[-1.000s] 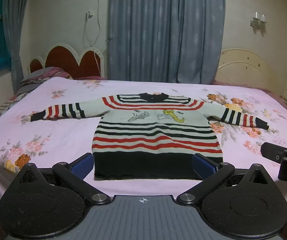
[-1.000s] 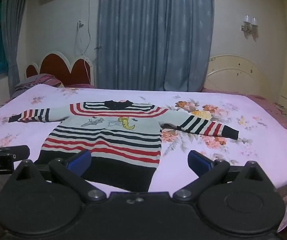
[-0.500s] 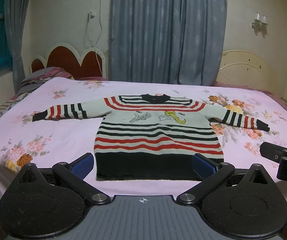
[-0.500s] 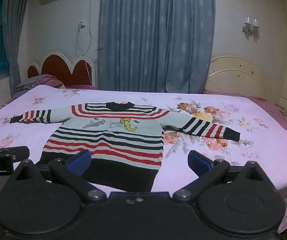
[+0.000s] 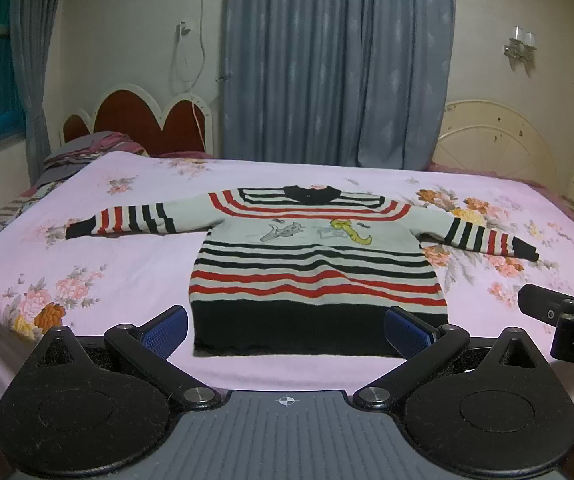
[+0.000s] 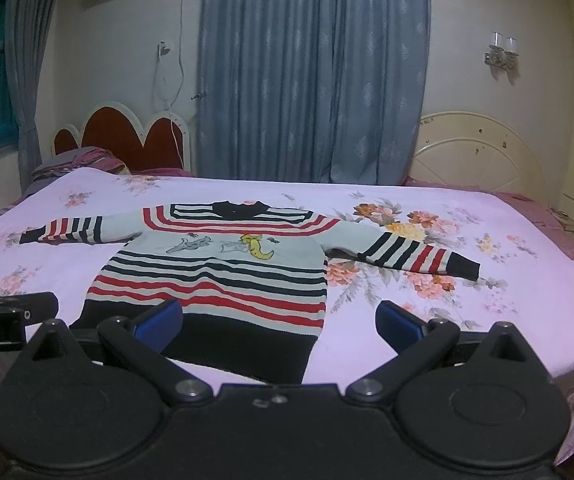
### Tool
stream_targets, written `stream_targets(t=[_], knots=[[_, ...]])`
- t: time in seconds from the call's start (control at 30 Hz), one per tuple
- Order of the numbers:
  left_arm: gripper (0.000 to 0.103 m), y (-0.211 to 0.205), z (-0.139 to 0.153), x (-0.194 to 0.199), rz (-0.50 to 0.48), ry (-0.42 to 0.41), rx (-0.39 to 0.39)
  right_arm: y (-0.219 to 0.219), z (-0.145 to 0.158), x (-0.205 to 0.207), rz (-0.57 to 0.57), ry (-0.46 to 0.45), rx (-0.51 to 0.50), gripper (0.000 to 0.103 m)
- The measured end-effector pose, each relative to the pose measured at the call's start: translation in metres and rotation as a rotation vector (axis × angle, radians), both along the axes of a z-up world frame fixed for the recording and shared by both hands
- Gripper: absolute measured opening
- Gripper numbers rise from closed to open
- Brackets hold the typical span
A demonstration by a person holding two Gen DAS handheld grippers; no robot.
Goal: Fold small clothes
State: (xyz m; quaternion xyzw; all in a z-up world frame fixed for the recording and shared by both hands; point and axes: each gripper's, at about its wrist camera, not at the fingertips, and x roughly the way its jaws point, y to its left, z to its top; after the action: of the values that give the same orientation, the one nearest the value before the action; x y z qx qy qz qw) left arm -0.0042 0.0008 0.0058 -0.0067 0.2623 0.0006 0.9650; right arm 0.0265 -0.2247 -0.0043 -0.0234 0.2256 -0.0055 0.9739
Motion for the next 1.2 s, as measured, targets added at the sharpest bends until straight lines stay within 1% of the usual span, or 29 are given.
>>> stream_targets(t=[1.2], knots=[[0.103, 0.0034, -0.0029, -0.0024, 0.012, 0.002, 0.0, 0.0026, 0.0005, 0.0001, 0.006, -0.001, -0.006, 0.102]])
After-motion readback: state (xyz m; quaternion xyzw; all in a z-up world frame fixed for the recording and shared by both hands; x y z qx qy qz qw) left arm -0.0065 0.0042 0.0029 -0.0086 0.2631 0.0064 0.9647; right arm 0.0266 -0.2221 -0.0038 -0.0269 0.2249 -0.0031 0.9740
